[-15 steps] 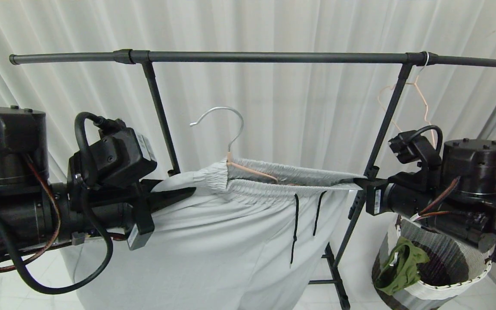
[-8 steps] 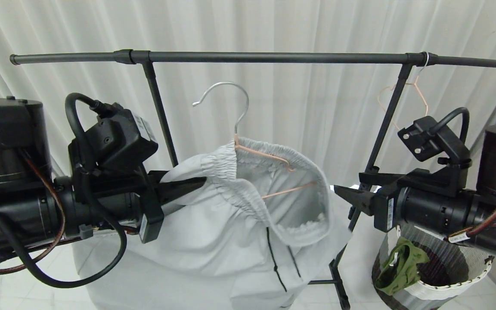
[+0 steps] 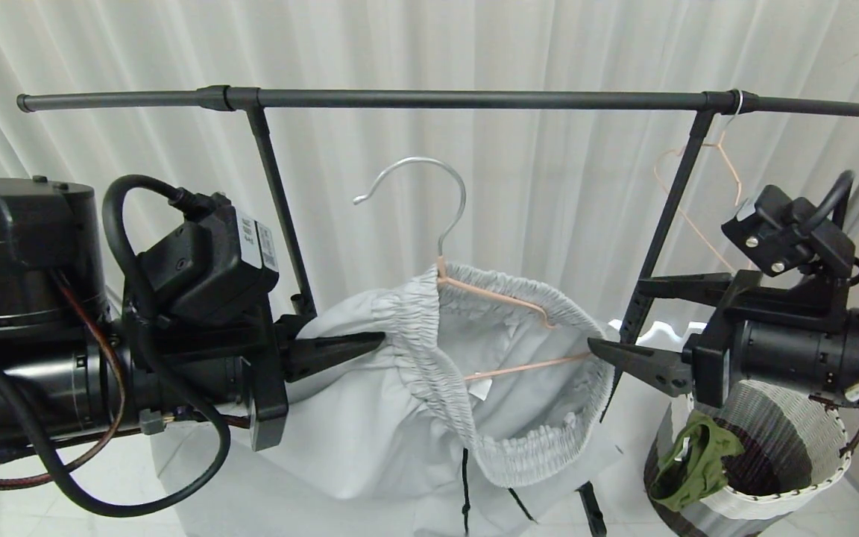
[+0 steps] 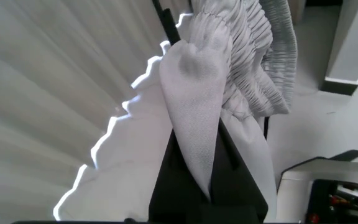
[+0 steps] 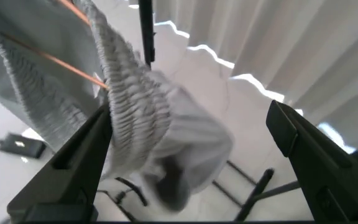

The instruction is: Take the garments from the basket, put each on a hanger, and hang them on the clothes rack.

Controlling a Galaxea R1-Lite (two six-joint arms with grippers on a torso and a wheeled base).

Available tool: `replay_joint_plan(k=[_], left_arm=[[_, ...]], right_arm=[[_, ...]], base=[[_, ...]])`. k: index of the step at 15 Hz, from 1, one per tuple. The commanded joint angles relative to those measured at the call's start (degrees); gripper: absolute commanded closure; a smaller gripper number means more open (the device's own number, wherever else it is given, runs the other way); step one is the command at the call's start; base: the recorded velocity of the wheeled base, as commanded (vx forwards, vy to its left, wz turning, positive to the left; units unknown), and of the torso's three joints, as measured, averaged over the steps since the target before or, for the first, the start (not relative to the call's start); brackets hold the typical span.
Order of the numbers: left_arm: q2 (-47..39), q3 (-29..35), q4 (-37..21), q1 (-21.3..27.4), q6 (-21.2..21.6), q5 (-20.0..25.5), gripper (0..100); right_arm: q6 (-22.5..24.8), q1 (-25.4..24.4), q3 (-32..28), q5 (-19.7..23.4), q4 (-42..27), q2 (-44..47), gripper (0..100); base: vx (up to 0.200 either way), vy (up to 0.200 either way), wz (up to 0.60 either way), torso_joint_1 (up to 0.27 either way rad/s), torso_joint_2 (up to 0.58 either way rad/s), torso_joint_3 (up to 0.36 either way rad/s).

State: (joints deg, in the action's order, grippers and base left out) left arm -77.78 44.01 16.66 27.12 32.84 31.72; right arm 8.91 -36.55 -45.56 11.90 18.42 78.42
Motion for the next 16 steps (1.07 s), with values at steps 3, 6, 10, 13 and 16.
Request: replay_joint_plan(k=[3,6,10,13,16], left_arm=[[-1.24,0.03,0.03,1.09,0.21,3.17,100],[-1.77,0.20,0.03,1.70,0.21,4.23,100],[-1.94,0.29,0.74,3.81,0.29,4.32,100],[-1.94,0.20,0.83,4.08,0.38,4.40,100],[-1.59,0.20,0.83,4.08,1.26,4.32,100]], right_arm=[[6.38,1.57,-7.62,7.97,-8.05,1.56,0],[11.74,0.86,-11.40,14.91,-14.82,3.32,0],[16.93,-2.92,-16.32,17.28,-18.86,9.12,0],[20.36,-3.62,-17.11,17.28,-20.71,12.02,0],[21.67,-3.79,-17.29,17.28,-21.85,12.37,0]], base=[[0.000,0.000,0.00,0.000,0.00,0.000],[0.000,0.000,0.00,0.000,0.00,0.000],[0.000,0.000,0.00,0.000,0.00,0.000],[0.000,0.000,0.00,0.000,0.00,0.000],[0.000,0.000,0.00,0.000,0.00,0.000]])
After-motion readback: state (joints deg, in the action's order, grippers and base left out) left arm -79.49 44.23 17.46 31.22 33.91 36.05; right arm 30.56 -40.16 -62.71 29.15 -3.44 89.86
